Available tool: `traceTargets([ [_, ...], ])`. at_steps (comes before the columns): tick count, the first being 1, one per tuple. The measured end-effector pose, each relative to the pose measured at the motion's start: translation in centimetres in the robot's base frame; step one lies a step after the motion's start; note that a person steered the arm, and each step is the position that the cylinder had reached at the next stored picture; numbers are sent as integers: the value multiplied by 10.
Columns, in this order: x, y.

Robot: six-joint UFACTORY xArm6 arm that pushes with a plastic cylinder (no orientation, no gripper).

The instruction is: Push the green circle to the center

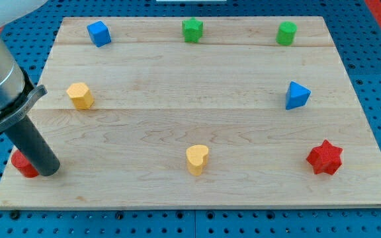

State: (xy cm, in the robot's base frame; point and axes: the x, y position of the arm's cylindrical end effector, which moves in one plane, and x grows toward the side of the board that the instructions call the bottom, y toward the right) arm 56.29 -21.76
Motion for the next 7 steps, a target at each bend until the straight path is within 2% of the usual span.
traceTargets([
  [3, -6, 1],
  [4, -58, 78],
  [5, -107, 198],
  [7, -223, 377],
])
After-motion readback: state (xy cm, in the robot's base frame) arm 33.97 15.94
